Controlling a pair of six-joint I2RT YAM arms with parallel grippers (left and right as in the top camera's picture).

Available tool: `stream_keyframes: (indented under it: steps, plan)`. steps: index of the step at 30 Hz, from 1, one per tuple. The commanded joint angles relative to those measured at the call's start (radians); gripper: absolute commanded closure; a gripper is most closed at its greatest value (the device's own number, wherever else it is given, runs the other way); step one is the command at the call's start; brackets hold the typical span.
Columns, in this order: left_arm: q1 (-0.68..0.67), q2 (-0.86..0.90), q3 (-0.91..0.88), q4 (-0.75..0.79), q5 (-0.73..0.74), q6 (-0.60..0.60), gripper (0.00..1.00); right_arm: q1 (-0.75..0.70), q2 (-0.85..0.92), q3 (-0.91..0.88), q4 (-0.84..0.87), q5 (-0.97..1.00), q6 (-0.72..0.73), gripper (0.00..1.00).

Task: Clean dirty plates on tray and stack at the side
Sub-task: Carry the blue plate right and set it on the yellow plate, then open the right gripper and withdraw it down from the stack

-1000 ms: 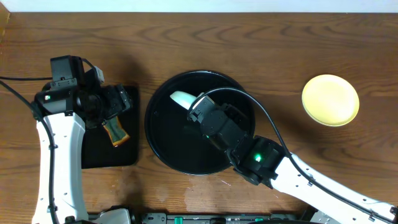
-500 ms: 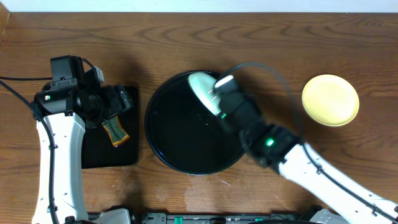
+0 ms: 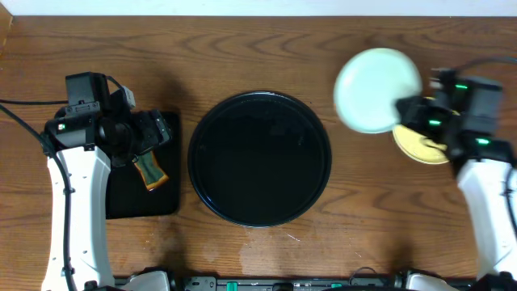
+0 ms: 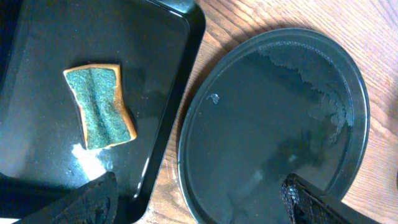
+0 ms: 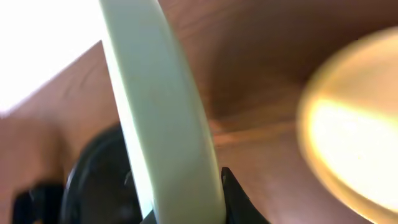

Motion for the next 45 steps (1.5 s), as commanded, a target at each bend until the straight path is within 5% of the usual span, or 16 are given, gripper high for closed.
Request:
stream_keyframes:
  steps: [1, 10, 14, 17, 27, 34, 45]
  plan:
    - [0.003, -0.004, 0.012, -0.004, -0.010, 0.009, 0.14, -0.179, 0.041, 0.002, -0.043, -0.060, 0.064, 0.99]
    - [0.003, -0.004, 0.012, -0.004, -0.010, 0.009, 0.14, -0.414, 0.266, 0.002, -0.018, -0.061, 0.100, 0.99]
    - [0.003, -0.004, 0.012, -0.004, -0.010, 0.009, 0.14, -0.418, 0.286, 0.003, 0.023, -0.152, 0.100, 0.29]
    - [0.003, -0.004, 0.012, -0.004, -0.010, 0.009, 0.14, -0.418, 0.230, 0.003, 0.007, -0.150, 0.100, 0.01]
    - [0.003, -0.004, 0.012, -0.004, -0.010, 0.009, 0.14, -0.362, -0.149, 0.003, -0.277, -0.106, 0.000, 0.01]
    - [0.003, -0.004, 0.012, -0.004, -0.010, 0.009, 0.14, -0.105, -0.368, 0.003, -0.434, -0.293, -0.332, 0.01]
    - [0.003, -0.004, 0.012, -0.004, -0.010, 0.009, 0.14, 0.227, -0.461, 0.003, -0.472, -0.228, -0.254, 0.01]
